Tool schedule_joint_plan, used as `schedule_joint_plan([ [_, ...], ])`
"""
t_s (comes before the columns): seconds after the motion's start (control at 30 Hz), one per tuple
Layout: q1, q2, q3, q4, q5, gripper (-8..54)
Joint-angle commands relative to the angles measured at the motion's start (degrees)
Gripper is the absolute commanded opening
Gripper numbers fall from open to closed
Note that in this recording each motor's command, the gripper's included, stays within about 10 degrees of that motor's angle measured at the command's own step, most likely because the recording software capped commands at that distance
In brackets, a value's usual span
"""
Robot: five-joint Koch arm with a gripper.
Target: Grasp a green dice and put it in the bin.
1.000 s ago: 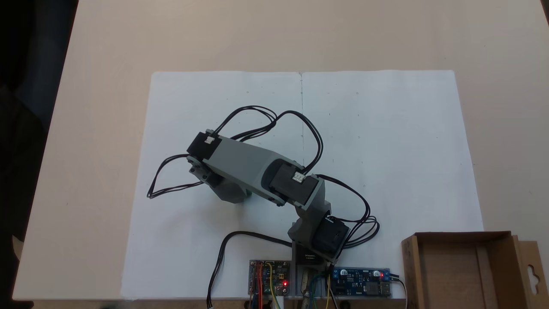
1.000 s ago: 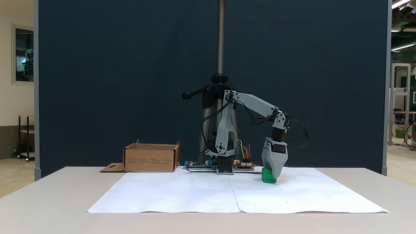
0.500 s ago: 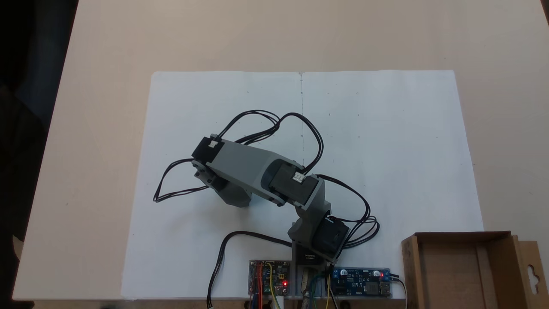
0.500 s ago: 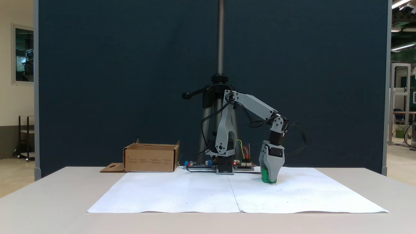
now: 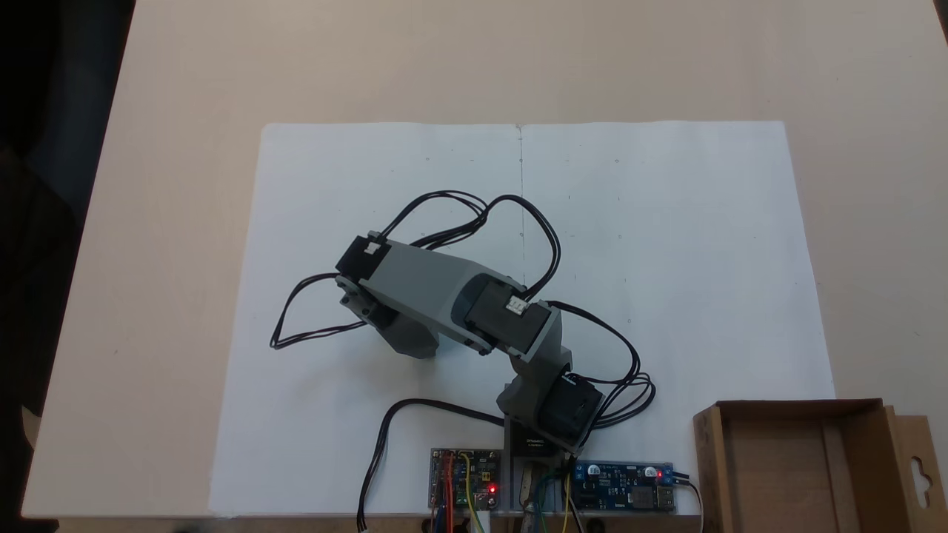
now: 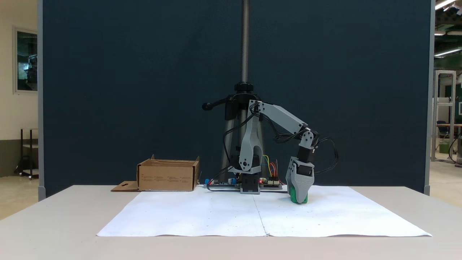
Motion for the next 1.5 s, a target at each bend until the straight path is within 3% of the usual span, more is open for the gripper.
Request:
schedule_joint_plan([
  [0.0, -0.62, 2.37, -0.09, -0.97, -3.16, 38.8],
  [0.07, -0.62, 2.37, -0.09, -1.41, -3.25, 38.0],
  [0.33, -0.62, 2.55, 0.0, -2.2, -3.08, 21.7],
  [0.5, -0.62, 2.64, 0.0, -3.43, -3.08, 20.8],
  [0.6, -0.18, 3.16, 0.0, -4.31, -2.81, 13.4],
  [0.8, 4.13, 5.63, 0.18, -8.0, -2.81, 12.9],
  [1.07, 24.43, 14.06, 0.09, -23.03, -3.69, 12.9],
  [1.47, 56.69, 18.28, 0.09, -33.22, -21.45, 13.0],
])
